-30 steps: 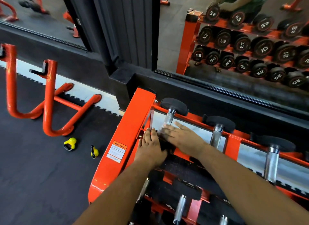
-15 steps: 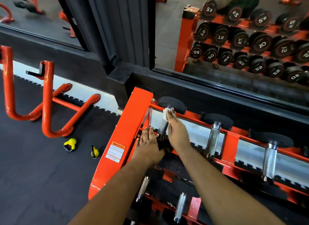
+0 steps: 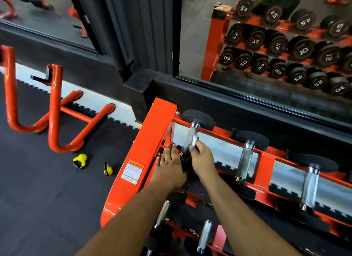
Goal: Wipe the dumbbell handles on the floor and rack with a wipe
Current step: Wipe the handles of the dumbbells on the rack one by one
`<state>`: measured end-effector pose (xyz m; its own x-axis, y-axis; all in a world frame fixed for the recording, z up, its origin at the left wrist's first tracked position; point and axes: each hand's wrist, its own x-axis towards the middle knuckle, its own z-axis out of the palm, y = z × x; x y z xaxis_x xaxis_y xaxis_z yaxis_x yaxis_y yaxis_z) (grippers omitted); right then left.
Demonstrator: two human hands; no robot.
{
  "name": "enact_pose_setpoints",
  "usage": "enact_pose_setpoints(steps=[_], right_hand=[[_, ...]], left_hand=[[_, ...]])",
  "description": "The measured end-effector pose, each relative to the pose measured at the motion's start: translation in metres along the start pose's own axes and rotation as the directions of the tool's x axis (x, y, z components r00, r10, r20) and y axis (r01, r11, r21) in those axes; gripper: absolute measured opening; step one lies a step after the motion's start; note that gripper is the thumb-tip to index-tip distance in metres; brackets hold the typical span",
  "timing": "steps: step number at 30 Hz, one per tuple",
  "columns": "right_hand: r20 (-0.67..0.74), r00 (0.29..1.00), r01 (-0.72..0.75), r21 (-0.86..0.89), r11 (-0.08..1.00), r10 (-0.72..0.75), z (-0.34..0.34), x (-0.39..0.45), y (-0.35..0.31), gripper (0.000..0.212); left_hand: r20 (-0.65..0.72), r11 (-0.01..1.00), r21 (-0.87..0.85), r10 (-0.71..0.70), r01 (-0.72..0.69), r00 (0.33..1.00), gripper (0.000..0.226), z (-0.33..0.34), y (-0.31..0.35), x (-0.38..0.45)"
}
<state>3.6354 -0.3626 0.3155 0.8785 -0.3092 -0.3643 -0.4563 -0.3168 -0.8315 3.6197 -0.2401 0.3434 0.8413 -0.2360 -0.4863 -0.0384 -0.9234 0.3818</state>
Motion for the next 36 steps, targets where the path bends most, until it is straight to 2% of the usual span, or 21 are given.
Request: enact_pose_setpoints(steps=[3,5,7,9,11,15,17,19,21,22,25,28,29,32,33,34,36], right_hand=[[0.07,0.996,-0.054,0.06,0.997,0.05,-0.002,-0.02,0.003,0.026],[0.002,0.99,-0.14,0.258,0.956,0.144,-0.002,-0.012,-0.011,0.026],[-0.045,0.958,-0.222,0.507,0.833,0.283,0.0,0.006,-0.027,0.026],[-0.038,0.917,-0.276,0.659,0.699,0.398,0.0,0.021,-0.039,0.022],[0.015,0.907,-0.325,0.66,0.677,0.421,0.001,0.022,-0.04,0.019],[0.102,0.924,-0.364,0.534,0.763,0.369,0.001,-0.005,-0.033,0.022],[0.056,0.928,-0.338,0.536,0.774,0.367,0.002,0.0,-0.037,0.02],[-0.017,0.918,-0.304,0.61,0.732,0.396,0.001,0.016,-0.053,0.013],[0.009,0.905,-0.314,0.69,0.652,0.426,-0.001,0.03,-0.064,0.011],[0.039,0.909,-0.321,0.699,0.639,0.414,-0.001,0.034,-0.064,0.014],[0.126,0.915,-0.376,0.607,0.7,0.382,-0.01,0.028,-0.054,0.021],[0.083,0.912,-0.367,0.598,0.712,0.401,-0.017,0.032,-0.052,0.026],[0.075,0.908,-0.372,0.594,0.713,0.412,-0.016,0.037,-0.058,0.034],[0.12,0.892,-0.416,0.59,0.691,0.435,-0.008,0.052,-0.064,0.076],[0.138,0.887,-0.428,0.599,0.676,0.44,-0.004,0.064,-0.053,0.081],[0.165,0.882,-0.445,0.603,0.663,0.442,-0.006,0.067,-0.049,0.079],[0.191,0.884,-0.452,0.587,0.671,0.428,-0.014,0.051,-0.057,0.062]], left_hand=[[-0.01,1.0,0.0,0.0,0.0,1.0,0.089,0.003,-0.001,0.001],[-0.006,1.0,0.006,0.003,-0.003,1.0,0.092,0.003,-0.001,0.002],[-0.005,1.0,0.012,0.01,-0.01,1.0,0.098,0.003,-0.001,0.001],[-0.004,1.0,0.013,0.013,-0.013,1.0,0.101,0.001,-0.001,0.0],[0.0,1.0,0.021,0.011,-0.011,1.0,0.1,0.001,-0.001,0.0],[-0.001,0.999,0.052,0.015,-0.015,1.0,0.093,0.003,-0.004,0.002],[-0.02,0.999,0.042,0.019,-0.018,1.0,0.093,0.005,-0.003,0.001],[-0.024,1.0,0.022,0.014,-0.014,1.0,0.098,0.005,-0.002,0.001],[-0.015,1.0,0.019,0.001,-0.001,1.0,0.104,0.003,-0.001,0.001],[-0.011,1.0,0.021,-0.003,0.003,1.0,0.104,0.002,-0.001,0.002],[0.0,1.0,0.009,-0.003,0.003,1.0,0.103,0.002,-0.002,0.002],[-0.019,1.0,0.005,0.004,-0.004,1.0,0.105,0.002,-0.001,0.001],[-0.018,1.0,0.008,0.006,-0.006,1.0,0.106,0.002,-0.001,0.001],[-0.025,1.0,0.022,-0.005,0.006,1.0,0.107,0.002,0.0,0.0],[-0.023,1.0,0.018,-0.007,0.007,1.0,0.106,0.001,0.0,0.0],[-0.019,1.0,0.013,-0.007,0.007,1.0,0.106,0.001,0.001,0.001],[-0.011,1.0,0.005,-0.004,0.004,1.0,0.105,0.003,-0.001,0.002]])
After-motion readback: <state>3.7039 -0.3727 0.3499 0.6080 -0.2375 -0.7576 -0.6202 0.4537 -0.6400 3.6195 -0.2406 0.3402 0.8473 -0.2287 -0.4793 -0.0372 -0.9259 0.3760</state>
